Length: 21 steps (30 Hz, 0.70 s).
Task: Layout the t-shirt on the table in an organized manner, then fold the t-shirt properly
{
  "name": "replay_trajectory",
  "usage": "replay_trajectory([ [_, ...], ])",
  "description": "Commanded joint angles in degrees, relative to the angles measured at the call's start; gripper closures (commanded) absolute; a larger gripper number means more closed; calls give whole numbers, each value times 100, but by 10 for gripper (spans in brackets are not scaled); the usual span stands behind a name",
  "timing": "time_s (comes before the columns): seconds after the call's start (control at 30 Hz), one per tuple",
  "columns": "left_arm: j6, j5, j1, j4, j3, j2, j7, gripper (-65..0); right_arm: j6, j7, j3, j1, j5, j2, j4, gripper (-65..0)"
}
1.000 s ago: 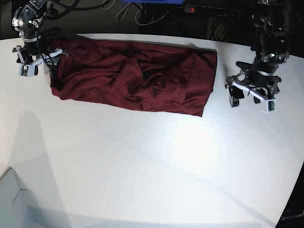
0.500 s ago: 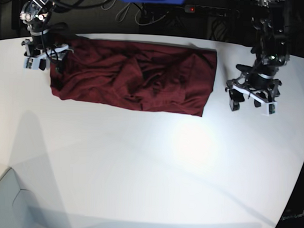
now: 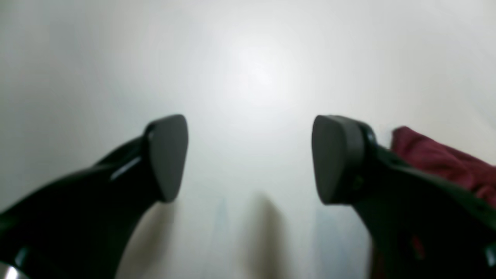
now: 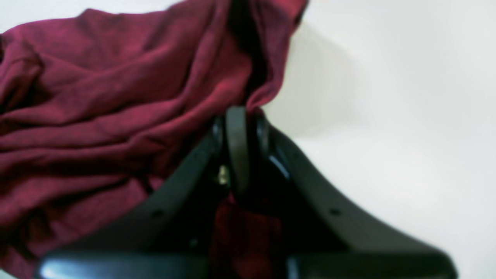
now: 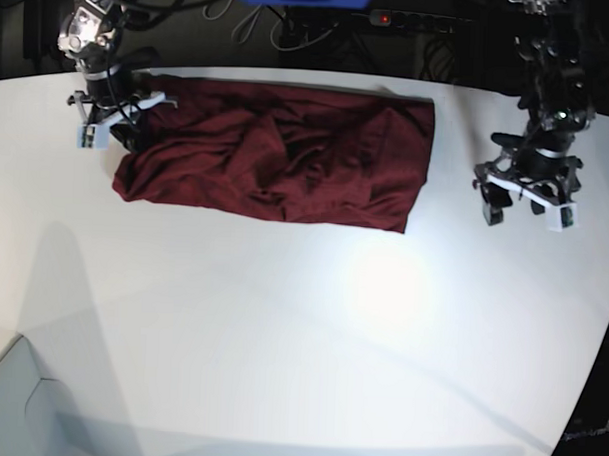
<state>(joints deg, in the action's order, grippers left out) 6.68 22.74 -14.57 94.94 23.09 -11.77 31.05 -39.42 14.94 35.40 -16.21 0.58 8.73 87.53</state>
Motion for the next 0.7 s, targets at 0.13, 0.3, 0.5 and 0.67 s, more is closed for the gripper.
replay_trajectory([
  [0.13, 22, 51, -25, 137, 385, -67, -129, -486, -58, 339, -63, 122, 157, 27, 280, 0],
  [0.3, 22, 16, -218, 295, 702, -76, -120, -486, -58, 339, -80, 175, -484, 27, 834, 0],
  [0.5, 22, -2, -376, 480, 913, -111, -120, -485, -58, 339, -581, 139, -880, 27, 1467, 0],
  [0.67, 22, 236, -578, 1043, 878, -32, -120, -483, -58, 339, -836, 139, -889, 27, 1529, 0],
])
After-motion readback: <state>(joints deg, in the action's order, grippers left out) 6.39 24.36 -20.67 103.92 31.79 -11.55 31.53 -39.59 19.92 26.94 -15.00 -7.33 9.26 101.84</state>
